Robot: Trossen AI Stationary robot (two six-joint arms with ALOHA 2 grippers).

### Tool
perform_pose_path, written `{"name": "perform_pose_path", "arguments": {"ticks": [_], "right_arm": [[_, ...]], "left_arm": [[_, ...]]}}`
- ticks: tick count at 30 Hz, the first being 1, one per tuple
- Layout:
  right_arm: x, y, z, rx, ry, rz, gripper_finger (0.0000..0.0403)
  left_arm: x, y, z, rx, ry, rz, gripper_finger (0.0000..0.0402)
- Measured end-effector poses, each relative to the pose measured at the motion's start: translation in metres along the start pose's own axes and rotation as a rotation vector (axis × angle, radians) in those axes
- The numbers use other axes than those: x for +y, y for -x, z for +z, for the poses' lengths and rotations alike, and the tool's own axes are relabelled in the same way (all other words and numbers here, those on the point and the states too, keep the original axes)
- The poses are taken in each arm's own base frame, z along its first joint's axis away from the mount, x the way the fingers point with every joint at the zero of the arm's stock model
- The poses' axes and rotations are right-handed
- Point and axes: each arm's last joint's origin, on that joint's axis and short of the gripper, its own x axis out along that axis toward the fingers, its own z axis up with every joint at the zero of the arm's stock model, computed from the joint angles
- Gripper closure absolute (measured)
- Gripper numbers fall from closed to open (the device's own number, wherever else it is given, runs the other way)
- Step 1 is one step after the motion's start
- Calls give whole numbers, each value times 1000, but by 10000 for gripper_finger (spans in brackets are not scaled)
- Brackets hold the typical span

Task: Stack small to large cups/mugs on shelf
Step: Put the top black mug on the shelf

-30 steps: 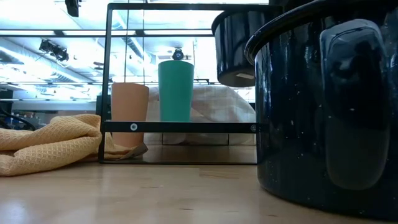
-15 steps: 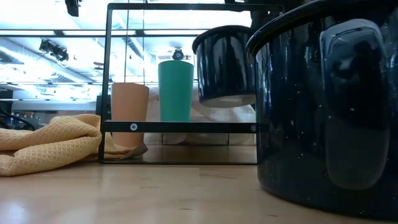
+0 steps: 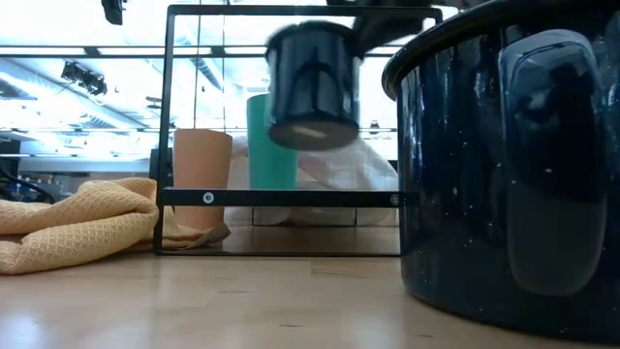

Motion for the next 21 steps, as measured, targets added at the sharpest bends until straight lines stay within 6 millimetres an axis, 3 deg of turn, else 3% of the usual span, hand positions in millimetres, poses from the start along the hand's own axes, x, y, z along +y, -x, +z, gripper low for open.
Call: {"name": "perform_pose_path", "arguments": {"ticks": [9,21], "right_arm": [[-31,-18,1,8,-18,-2,386],[-25,-18,11,-39,-24,16,386]], "left_arm": [[0,0,0,0,-1,0,317],[0,0,0,3,-17,0,320]]}}
